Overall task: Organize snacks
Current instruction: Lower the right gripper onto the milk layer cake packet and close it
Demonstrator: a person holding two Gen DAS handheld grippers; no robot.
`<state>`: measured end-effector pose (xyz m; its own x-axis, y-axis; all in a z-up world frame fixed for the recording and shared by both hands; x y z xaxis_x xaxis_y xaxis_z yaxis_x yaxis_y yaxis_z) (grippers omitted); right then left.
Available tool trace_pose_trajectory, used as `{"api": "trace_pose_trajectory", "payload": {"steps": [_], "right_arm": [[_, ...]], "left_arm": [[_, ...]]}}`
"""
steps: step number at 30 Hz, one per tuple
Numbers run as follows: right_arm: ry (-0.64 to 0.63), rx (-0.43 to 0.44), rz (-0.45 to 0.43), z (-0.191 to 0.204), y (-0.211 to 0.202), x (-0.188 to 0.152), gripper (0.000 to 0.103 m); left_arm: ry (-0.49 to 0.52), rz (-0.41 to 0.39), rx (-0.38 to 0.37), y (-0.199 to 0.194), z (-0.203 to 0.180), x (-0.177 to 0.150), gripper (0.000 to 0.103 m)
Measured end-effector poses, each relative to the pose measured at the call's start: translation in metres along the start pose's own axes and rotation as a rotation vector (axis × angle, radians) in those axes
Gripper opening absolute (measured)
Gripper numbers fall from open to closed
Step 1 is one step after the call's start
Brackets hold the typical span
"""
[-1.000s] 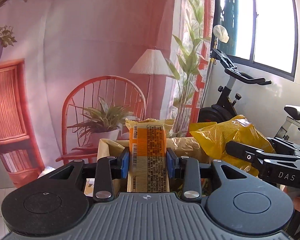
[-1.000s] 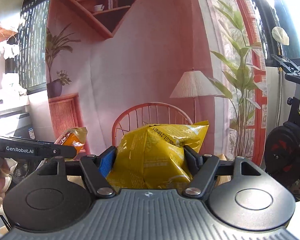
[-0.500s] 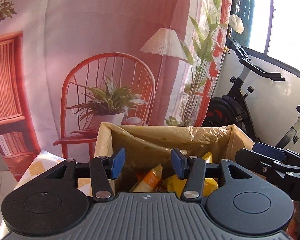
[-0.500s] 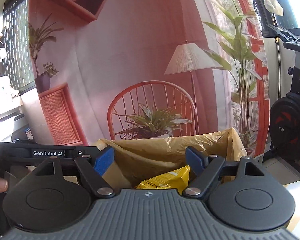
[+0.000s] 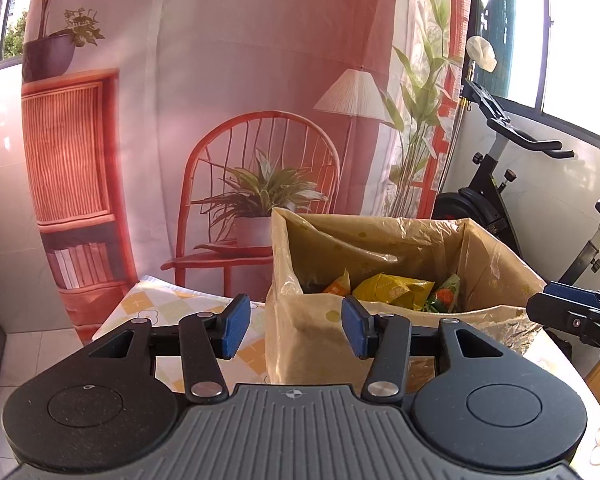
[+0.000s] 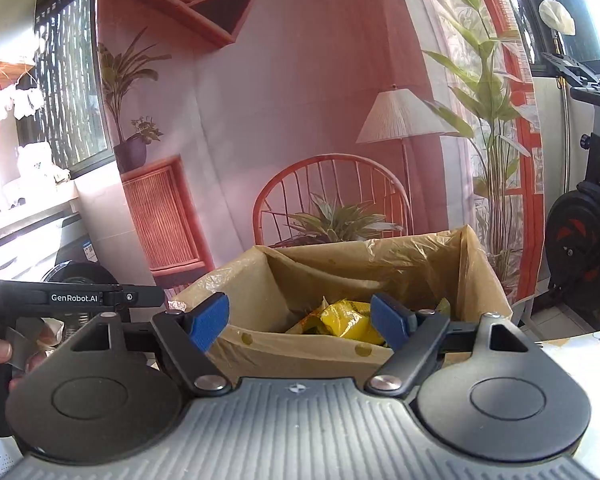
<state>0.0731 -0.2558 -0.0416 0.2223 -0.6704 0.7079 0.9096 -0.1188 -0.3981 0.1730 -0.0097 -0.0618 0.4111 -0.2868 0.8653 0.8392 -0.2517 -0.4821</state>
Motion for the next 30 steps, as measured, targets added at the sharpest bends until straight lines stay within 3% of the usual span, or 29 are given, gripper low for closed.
{"api": "trace_pose_trajectory", "payload": {"steps": [9,11,21,30], "right_arm": [[-0.001,-0.112,0.134,-0.015,-0.014,-0.062,0.081],[-0.012,-0.144,0.165,-0.019,-0.014,-0.074,0.088],[-0.052,-0.314,0.357,-0.056,-0.015,-0.140,0.094],[-0.064,-0.377,0.482,-0.073,-0.010,-0.186,0.095]], "left_arm": [[-0.055,0.099,0.036,-0.017,0.017,-0.062,0.052],[-0.063,0.118,0.043,-0.018,0.019,-0.073,0.052],[-0.088,0.166,0.034,-0.013,0.021,-0.101,0.052],[-0.108,0.210,0.006,-0.003,0.014,-0.128,0.052]]}}
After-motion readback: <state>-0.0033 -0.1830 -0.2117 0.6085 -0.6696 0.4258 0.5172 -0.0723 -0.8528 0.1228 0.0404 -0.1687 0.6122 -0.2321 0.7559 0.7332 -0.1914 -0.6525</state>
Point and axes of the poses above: each gripper's, at about its wrist camera, not at the fingertips, and y roughly the way its jaws point, z to its left, x to its top, the point moved 4 cm from there along y, roughly the way its jaws point, and after that the axes turned 13 degrees about y, right-handed, at the moved point
